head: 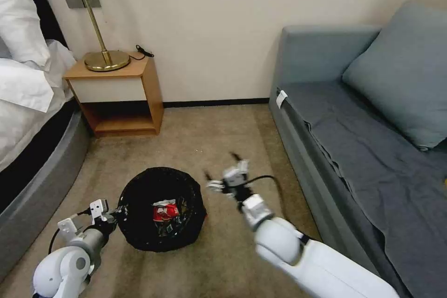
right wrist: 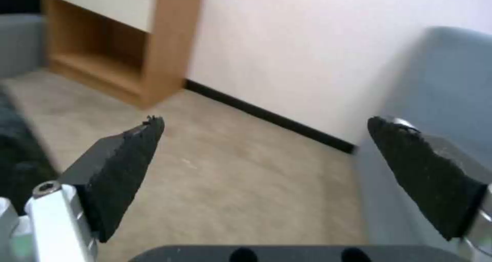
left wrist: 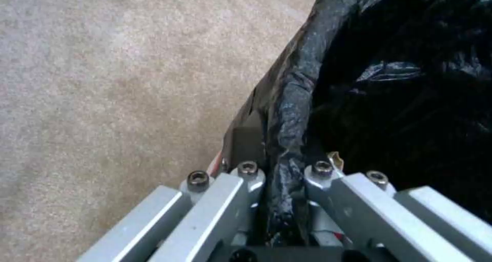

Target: Pick up the trash bin, then pick up the garbage on the floor and place it into the trash bin.

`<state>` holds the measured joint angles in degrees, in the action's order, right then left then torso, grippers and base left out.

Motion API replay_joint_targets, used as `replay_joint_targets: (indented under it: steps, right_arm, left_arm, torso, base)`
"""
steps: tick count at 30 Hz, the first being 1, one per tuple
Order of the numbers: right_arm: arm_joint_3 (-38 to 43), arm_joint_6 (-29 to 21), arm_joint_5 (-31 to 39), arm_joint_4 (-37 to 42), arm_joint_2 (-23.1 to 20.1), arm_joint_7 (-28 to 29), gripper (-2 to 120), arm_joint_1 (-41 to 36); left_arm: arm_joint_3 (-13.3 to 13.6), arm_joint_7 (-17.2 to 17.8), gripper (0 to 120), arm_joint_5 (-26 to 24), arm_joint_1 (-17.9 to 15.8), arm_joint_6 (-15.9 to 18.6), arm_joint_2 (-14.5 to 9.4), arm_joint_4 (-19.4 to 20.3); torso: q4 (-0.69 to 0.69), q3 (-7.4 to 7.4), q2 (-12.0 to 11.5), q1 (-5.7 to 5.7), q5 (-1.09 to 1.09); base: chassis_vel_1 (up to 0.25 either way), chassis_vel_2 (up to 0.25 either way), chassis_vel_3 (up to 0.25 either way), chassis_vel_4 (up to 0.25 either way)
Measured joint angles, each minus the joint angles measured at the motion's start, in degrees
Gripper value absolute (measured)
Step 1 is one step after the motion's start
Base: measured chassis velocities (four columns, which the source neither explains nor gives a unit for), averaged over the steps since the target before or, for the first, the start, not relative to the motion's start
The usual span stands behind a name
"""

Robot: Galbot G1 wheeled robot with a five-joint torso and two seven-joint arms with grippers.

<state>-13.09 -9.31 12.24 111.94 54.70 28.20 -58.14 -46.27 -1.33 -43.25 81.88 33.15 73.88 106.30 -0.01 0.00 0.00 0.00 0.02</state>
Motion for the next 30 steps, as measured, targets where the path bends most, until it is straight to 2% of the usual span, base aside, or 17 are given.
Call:
replay_joint_targets:
  steps: [4, 13, 14, 16, 17, 21, 22, 24, 25, 28, 29, 30]
  right_arm:
    - [5.6, -0.4, -2.2, 2.8, -0.3, 0.7, 100, -6.1]
    - [14.2, -0.4, -6.1, 7.8, 2.5, 0.2, 100, -17.4]
    - [15.2, -0.3, -6.8, 8.3, 3.2, 0.0, 100, -18.9]
    - [17.1, -0.2, -8.2, 9.6, 4.6, -0.4, 100, -21.9]
    - [17.1, -0.2, -8.2, 9.6, 4.6, -0.4, 100, -21.9]
    - [19.4, 1.2, -10.3, 10.4, 6.2, -1.5, 100, -25.5]
    - [19.4, 1.2, -10.3, 10.4, 6.2, -1.5, 100, -25.5]
    - [20.2, 1.4, -10.6, 11.0, 7.0, -1.6, 100, -26.9]
    - [20.2, 1.4, -10.6, 11.0, 7.0, -1.6, 100, -26.9]
    - [21.0, 1.5, -11.3, 11.5, 8.9, -1.6, 100, -28.4]
    - [21.0, 1.5, -11.3, 11.5, 8.9, -1.6, 100, -28.4]
    - [21.2, 1.6, -11.6, 11.6, 9.6, -1.5, 100, -28.8]
  left_arm:
    - [0.8, 0.9, 3, 0.2, -0.4, 0.4, -0.1, -0.3]
    - [1.7, 4.3, 3, -0.5, -1.1, 1.9, -0.4, -0.5]
    - [1.8, 4.5, 5, -0.5, -1.1, 1.9, -0.4, -0.5]
    - [2.0, 4.5, 16, -0.1, -1.1, 1.8, -0.4, -0.1]
    - [2.0, 4.5, 16, -0.1, -1.1, 1.8, -0.4, -0.1]
    - [2.1, 2.5, 34, 3.5, -0.8, -0.5, -0.2, 0.1]
    - [2.1, 2.5, 34, 3.5, -0.8, -0.5, -0.2, 0.1]
    - [1.9, 0.7, 46, 5.8, 0.0, -3.2, 0.0, 0.9]
    - [1.9, 0.7, 46, 5.8, 0.0, -3.2, 0.0, 0.9]
    - [1.6, -1.8, 60, 9.4, 1.4, -9.0, 0.5, 2.9]
    - [1.6, -1.8, 60, 9.4, 1.4, -9.0, 0.5, 2.9]
    - [1.5, -2.5, 65, 10.5, 1.9, -11.1, 0.8, 3.7]
  torso:
    - [0.01, 0.0, 0.0, 0.0, 0.0]
    - [0.01, 0.0, 0.0, 0.0, -0.01]
    - [0.01, 0.0, 0.0, 0.0, -0.02]
    - [0.01, 0.0, 0.0, 0.0, -0.01]
    - [0.01, 0.0, 0.0, 0.0, -0.01]
    - [0.01, 0.0, 0.0, 0.0, -0.02]
    - [0.01, 0.0, 0.0, 0.0, -0.02]
    - [0.02, 0.0, 0.0, 0.0, -0.03]
    - [0.02, 0.0, 0.0, 0.0, -0.03]
    - [0.01, 0.0, 0.0, -0.01, -0.02]
    - [0.01, 0.0, 0.0, -0.01, -0.02]
    - [0.02, 0.0, 0.0, 0.0, -0.01]
  base:
    - [0.0, 0.0, 0.0, 0.0]
    - [0.0, 0.0, 0.0, 0.0]
    - [0.0, 0.0, 0.0, 0.0]
    - [0.0, 0.0, 0.0, 0.0]
    - [0.0, 0.0, 0.0, 0.0]
    - [0.0, 0.0, 0.0, 0.0]
    - [0.0, 0.0, 0.0, 0.0]
    - [0.0, 0.0, 0.0, 0.0]
    - [0.0, 0.0, 0.0, 0.0]
    - [0.0, 0.0, 0.0, 0.0]
    - [0.0, 0.0, 0.0, 0.0]
    - [0.0, 0.0, 0.0, 0.0]
